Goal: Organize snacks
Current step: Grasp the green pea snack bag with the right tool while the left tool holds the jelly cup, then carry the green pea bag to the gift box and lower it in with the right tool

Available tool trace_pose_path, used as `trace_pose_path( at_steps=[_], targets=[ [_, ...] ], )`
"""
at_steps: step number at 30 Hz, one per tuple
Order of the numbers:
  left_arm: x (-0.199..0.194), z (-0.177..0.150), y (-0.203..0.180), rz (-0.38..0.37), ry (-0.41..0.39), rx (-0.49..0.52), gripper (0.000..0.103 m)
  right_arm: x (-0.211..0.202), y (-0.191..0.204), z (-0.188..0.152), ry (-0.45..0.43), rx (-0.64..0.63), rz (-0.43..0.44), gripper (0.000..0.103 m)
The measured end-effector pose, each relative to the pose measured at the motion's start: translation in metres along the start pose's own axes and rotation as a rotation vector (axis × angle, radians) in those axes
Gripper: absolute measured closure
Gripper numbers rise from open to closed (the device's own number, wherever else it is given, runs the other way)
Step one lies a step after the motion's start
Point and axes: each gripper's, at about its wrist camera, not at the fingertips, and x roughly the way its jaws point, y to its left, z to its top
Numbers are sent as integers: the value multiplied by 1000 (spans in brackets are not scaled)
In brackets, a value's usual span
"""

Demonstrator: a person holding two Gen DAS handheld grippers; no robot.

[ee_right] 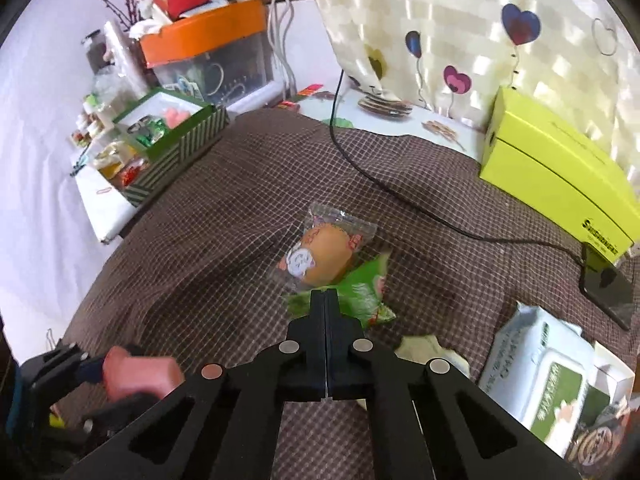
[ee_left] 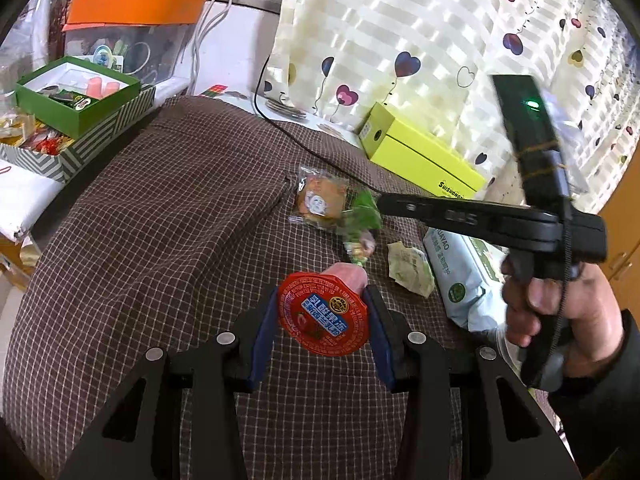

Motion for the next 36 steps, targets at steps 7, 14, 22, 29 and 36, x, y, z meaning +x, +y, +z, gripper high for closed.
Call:
trace_pose_path(
  at_steps=[7,14,22,29,36],
  targets=[
    [-3,-4,2,5,2,-12,59,1,-22,-6,-12,140,6,57],
    [1,-3,4,9,7,-20,59,26,-20,4,28,175,-34,38],
    [3,-4,8,10,16,-18,59,52,-21,-2,110,188,-92,65],
    [-5,-2,2,6,2,-12,59,2,-11,-7,27,149,-57,72],
    [-28,-4,-16,10,-18,5,59,-45,1,-29,-31,134,-8,72]
  ],
)
